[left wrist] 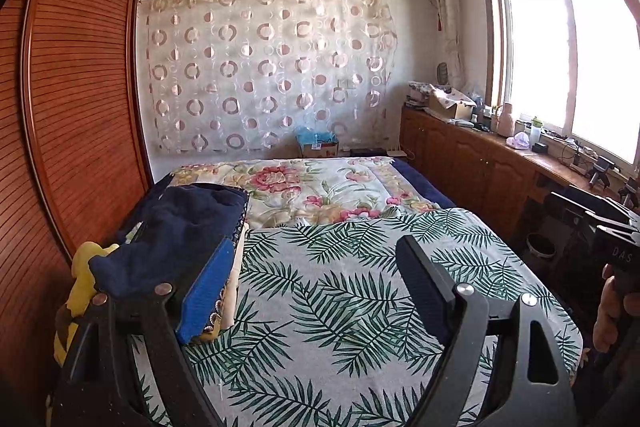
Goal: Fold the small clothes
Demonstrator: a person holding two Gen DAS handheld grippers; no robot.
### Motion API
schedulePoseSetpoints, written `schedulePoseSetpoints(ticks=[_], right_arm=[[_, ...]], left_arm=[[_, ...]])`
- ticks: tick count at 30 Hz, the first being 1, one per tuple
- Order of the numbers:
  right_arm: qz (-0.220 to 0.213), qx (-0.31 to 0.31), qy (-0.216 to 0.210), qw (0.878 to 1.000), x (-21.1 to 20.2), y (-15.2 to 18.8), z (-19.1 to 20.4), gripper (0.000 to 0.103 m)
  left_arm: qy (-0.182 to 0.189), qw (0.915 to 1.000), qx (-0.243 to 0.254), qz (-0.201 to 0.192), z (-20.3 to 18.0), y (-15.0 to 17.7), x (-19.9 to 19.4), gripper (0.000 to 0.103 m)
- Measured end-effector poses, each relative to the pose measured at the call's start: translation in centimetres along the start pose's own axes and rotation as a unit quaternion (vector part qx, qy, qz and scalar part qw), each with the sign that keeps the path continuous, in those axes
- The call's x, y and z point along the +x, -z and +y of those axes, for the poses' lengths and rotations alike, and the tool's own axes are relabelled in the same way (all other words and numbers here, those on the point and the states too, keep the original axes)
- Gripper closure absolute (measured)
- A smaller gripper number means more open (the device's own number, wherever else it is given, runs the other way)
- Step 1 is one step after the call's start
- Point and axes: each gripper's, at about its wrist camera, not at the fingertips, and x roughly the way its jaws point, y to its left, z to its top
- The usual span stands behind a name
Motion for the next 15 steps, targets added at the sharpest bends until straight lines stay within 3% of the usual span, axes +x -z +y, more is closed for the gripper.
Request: schedulePoseSetpoints(ticks=[15], right_arm=[[0.0, -0.003, -0.001, 1.0, 3.1, 0.4, -0.3, 0.021]], left_arm=[[-0.011, 0.9999, -0.002, -0.008, 0.3, -0.2, -0.8, 0.019]])
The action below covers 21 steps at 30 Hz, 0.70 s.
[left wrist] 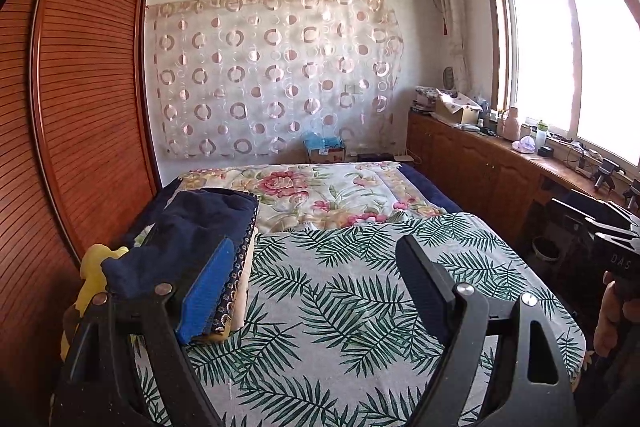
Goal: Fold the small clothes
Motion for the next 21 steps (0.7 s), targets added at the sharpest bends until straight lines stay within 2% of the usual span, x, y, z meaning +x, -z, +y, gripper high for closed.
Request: schedulePoseSetpoints(ticks=[21], right_arm=[[0.002, -0.006, -0.007, 1.0, 0.2, -0.3, -2.4, 0.021]], left_arm=[[-0.007, 1.0, 0.0, -0.006, 0.5, -0.3, -0.5, 0.019]])
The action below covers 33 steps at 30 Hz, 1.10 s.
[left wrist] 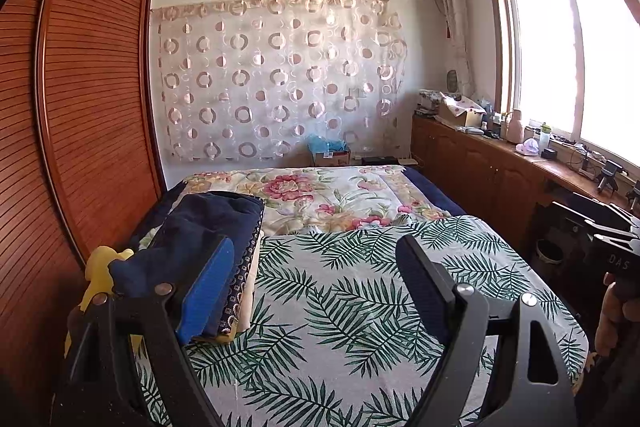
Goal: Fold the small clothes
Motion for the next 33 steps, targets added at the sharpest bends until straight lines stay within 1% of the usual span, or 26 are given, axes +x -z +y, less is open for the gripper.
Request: schedulePoseSetpoints(ticks=[33], right_arm=[[0.0, -0.001, -0.005, 1.0, 0.0, 0.0, -1.4, 0.021]], left_arm=[[-0.003, 1.0, 0.001, -0.004, 0.1, 0.2, 0.0, 0.019]])
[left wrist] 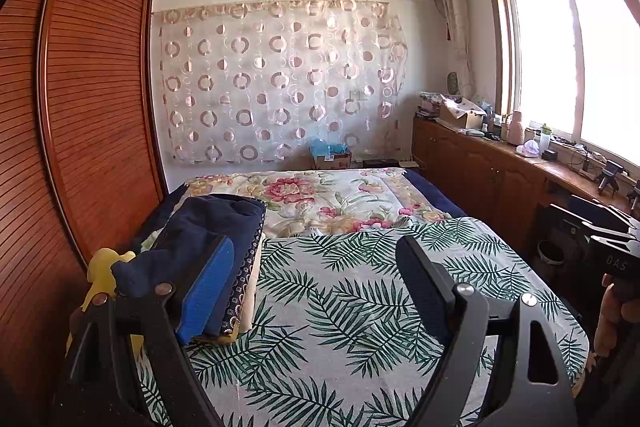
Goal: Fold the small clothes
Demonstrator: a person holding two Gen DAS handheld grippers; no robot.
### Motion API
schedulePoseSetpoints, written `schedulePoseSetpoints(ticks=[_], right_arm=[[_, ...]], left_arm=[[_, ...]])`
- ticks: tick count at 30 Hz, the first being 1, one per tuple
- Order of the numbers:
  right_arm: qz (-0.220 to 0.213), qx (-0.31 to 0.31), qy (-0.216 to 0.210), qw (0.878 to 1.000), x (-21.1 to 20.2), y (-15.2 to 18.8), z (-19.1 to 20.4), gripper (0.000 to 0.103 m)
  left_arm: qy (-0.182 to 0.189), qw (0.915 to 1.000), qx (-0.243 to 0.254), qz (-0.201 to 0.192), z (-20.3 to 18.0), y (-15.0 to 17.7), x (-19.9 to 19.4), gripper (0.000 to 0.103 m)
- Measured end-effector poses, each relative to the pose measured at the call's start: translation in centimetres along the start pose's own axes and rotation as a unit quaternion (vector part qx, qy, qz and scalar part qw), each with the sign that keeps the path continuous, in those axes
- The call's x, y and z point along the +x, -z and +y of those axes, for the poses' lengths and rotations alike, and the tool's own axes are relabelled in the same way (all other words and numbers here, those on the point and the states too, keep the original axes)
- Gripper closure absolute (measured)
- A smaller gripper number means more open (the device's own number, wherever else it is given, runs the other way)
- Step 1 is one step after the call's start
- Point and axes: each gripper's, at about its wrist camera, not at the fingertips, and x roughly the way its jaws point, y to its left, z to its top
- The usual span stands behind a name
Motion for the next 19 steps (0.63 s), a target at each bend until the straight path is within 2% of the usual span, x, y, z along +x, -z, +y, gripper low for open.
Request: schedulePoseSetpoints(ticks=[19], right_arm=[[-0.001, -0.004, -0.004, 1.0, -0.03, 0.0, -0.47, 0.021]], left_arm=[[0.0, 1.0, 0.0, -0.001, 0.21, -0.14, -0.1, 0.019]])
